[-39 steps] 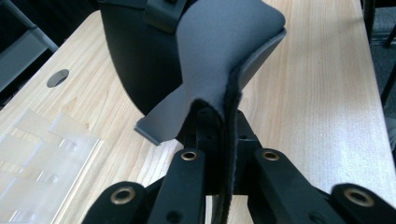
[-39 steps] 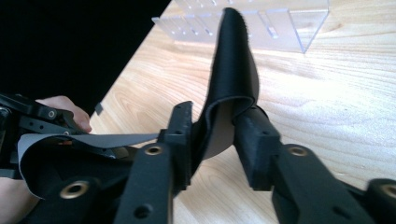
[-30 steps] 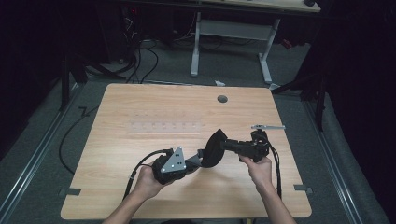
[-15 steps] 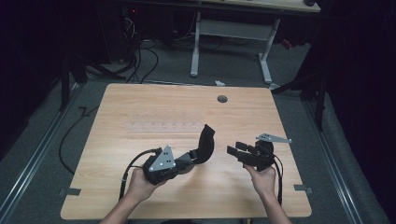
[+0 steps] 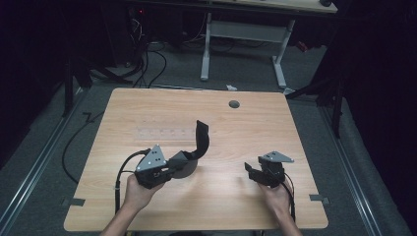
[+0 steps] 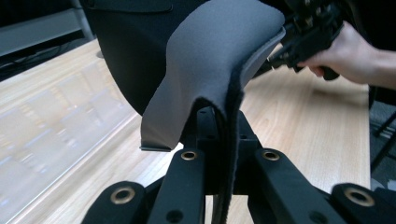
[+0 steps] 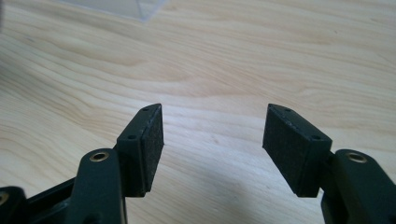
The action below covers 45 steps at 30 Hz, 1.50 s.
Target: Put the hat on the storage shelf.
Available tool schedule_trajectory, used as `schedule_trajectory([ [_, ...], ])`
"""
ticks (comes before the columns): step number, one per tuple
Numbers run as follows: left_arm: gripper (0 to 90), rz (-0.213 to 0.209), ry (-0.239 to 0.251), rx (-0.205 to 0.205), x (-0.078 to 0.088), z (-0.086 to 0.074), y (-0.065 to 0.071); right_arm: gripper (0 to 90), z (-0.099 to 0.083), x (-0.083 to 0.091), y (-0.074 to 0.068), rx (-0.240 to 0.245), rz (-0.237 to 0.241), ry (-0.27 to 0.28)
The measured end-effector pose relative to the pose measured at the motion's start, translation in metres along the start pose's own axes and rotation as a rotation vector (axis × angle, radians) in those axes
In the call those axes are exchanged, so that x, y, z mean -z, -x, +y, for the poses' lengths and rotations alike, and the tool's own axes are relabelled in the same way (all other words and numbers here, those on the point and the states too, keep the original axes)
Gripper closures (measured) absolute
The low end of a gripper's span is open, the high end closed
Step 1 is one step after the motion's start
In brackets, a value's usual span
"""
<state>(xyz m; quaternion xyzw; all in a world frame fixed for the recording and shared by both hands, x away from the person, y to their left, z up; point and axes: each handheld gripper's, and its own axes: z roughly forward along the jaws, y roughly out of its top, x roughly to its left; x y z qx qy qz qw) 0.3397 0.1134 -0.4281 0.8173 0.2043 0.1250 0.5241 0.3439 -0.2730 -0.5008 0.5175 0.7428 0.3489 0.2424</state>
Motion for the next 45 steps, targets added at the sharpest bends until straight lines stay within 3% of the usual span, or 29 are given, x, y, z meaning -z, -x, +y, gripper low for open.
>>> schedule_trajectory([
  [4, 86.3, 0.023, 0.023, 0.041, 0.007, -0.004, -0.008, 38.1, -0.006, -0.004, 0.005, -0.002, -0.042, -0.008],
  [8, 86.3, 0.043, 0.036, 0.053, 0.014, -0.003, -0.014, 38.4, -0.009, -0.008, 0.007, -0.008, -0.068, -0.02],
  [15, 86.3, 0.081, 0.046, 0.07, 0.023, -0.002, -0.024, 39.7, -0.015, -0.016, 0.005, 0.025, -0.099, -0.061],
  [25, 86.3, 0.136, 0.076, 0.122, 0.038, -0.003, -0.043, 39.5, -0.022, -0.019, 0.009, 0.002, -0.078, -0.059],
  [28, 86.3, 0.151, 0.085, 0.124, 0.042, -0.002, -0.047, 39.2, -0.022, -0.02, 0.012, -0.031, -0.06, -0.064],
  [33, 86.3, 0.173, 0.093, 0.129, 0.047, -0.002, -0.056, 38.9, -0.022, -0.02, 0.012, -0.028, -0.062, -0.062],
  [45, 86.3, 0.287, 0.1, 0.147, 0.061, 0.0, -0.084, 38.6, -0.022, -0.021, 0.012, -0.027, -0.061, -0.063],
])
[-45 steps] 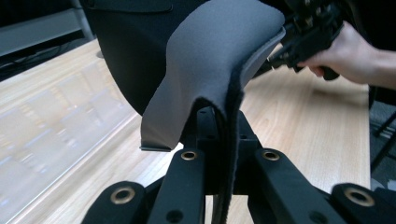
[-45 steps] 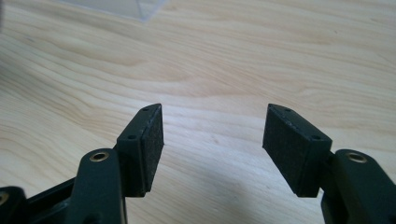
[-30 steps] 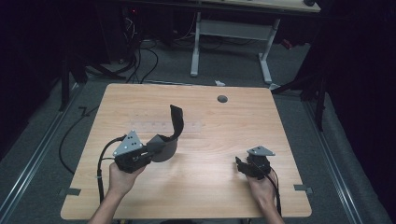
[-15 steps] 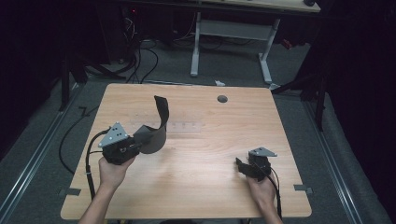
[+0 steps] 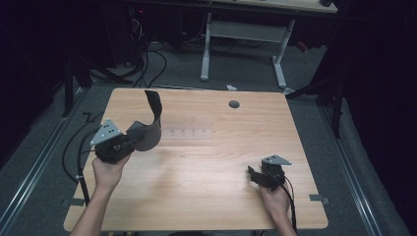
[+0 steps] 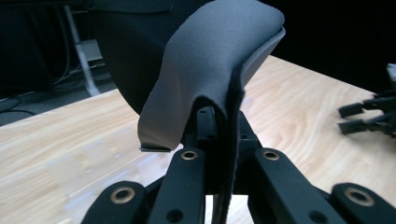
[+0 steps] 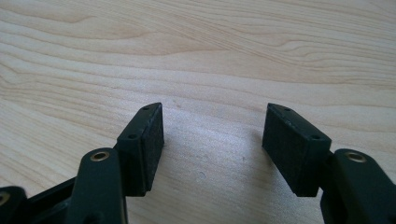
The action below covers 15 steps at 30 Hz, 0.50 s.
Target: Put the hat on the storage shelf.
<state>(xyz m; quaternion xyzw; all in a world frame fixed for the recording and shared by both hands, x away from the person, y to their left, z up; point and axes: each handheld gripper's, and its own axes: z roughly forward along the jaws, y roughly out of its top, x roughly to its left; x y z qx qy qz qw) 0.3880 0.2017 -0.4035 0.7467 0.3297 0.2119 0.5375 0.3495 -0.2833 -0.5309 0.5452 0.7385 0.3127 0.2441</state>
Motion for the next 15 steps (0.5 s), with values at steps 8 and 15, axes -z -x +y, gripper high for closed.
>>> schedule_trajectory([
  [8, 86.3, 0.069, -0.015, -0.017, -0.007, 0.009, -0.012, 38.5, 0.0, 0.0, 0.0, 0.0, 0.0, 0.003],
  [15, 86.3, 0.108, -0.017, -0.028, -0.012, 0.013, -0.019, 38.4, 0.0, 0.0, 0.0, 0.0, 0.001, 0.002],
])
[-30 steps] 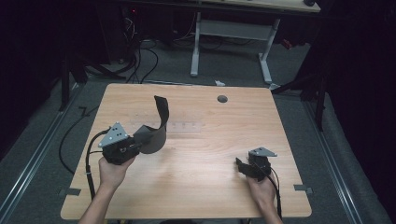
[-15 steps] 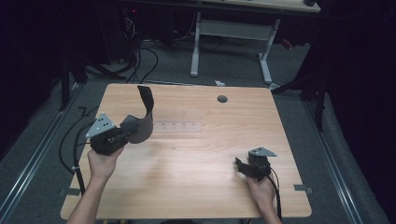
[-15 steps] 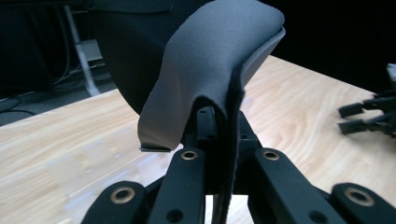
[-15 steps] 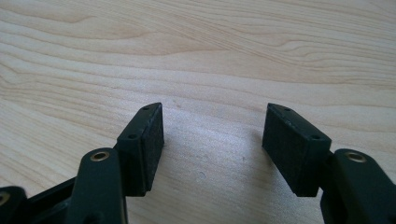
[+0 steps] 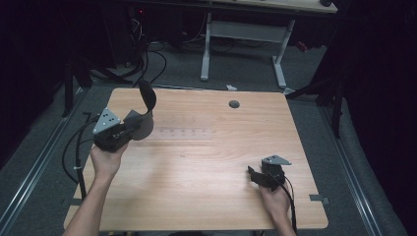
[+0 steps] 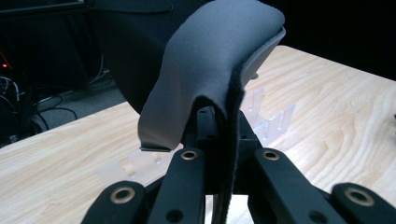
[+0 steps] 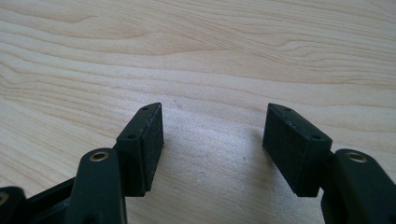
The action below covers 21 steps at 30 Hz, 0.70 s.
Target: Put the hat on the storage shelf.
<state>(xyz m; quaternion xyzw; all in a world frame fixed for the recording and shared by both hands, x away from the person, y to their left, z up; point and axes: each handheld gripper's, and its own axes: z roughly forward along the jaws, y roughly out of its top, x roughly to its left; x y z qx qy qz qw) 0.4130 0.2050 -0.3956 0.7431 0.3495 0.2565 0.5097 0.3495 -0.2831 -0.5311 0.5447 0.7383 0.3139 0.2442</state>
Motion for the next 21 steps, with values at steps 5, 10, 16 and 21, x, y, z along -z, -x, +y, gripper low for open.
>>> schedule_trajectory([
  [5, 86.3, 0.033, 0.013, 0.02, -0.005, 0.002, -0.012, 38.2, 0.0, 0.0, 0.0, 0.0, 0.001, 0.0],
  [10, 86.3, 0.062, 0.012, 0.033, -0.011, 0.003, -0.022, 38.2, 0.0, 0.0, 0.0, -0.001, 0.0, -0.001],
  [16, 86.3, 0.094, -0.007, 0.004, -0.022, 0.0, -0.027, 38.2, 0.0, 0.0, 0.0, -0.003, 0.001, -0.001],
  [21, 86.3, 0.112, -0.01, 0.008, -0.026, -0.003, -0.033, 38.2, 0.0, 0.0, 0.0, -0.003, 0.0, -0.001],
])
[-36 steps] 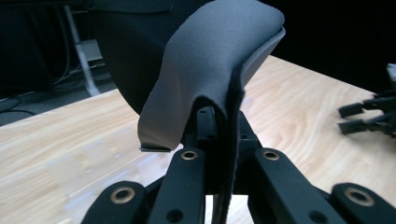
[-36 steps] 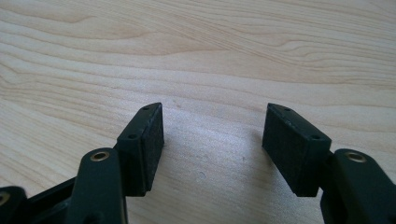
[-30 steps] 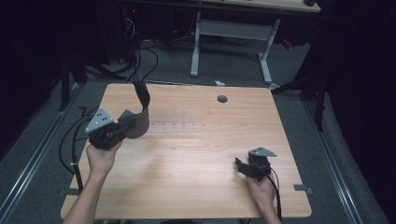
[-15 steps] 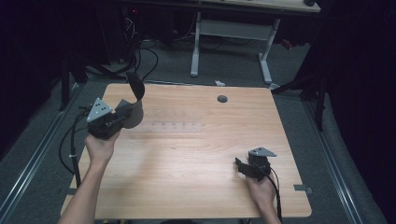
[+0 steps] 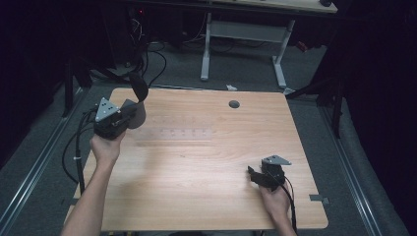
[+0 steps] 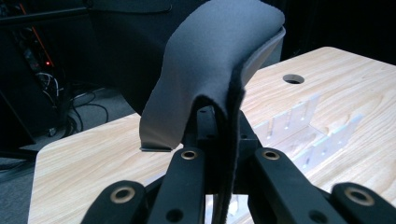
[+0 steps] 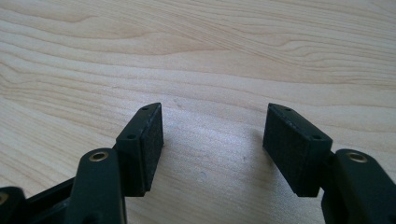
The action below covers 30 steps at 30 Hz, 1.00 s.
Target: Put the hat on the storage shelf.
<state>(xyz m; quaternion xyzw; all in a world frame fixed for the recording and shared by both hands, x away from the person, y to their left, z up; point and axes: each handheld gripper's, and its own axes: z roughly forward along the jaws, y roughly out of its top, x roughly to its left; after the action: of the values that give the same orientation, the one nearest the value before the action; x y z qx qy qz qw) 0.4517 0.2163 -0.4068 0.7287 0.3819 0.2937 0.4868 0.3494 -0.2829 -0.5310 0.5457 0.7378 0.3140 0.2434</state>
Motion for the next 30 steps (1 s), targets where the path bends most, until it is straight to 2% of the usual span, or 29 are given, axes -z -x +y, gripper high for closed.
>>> schedule_trajectory([
  [3, 86.3, 0.016, -0.008, 0.001, -0.002, -0.004, -0.002, 38.2, 0.0, 0.0, 0.0, 0.001, 0.0, 0.0],
  [8, 86.3, 0.019, -0.019, 0.007, -0.01, -0.013, -0.003, 37.9, 0.0, 0.0, 0.0, 0.002, 0.001, -0.001],
  [14, 86.3, 0.026, -0.027, -0.031, -0.016, -0.017, -0.002, 37.9, 0.0, 0.0, 0.0, 0.003, 0.002, -0.001],
  [22, 86.3, 0.034, -0.026, -0.04, -0.016, -0.019, -0.002, 37.9, 0.0, 0.0, 0.0, 0.003, 0.0, -0.001],
  [25, 86.2, 0.041, -0.029, -0.058, -0.016, -0.022, -0.004, 38.1, 0.0, 0.0, 0.0, 0.004, -0.001, 0.0],
  [30, 86.2, 0.042, -0.02, -0.029, -0.015, -0.03, -0.005, 38.1, 0.0, 0.0, 0.0, 0.004, -0.001, -0.001],
])
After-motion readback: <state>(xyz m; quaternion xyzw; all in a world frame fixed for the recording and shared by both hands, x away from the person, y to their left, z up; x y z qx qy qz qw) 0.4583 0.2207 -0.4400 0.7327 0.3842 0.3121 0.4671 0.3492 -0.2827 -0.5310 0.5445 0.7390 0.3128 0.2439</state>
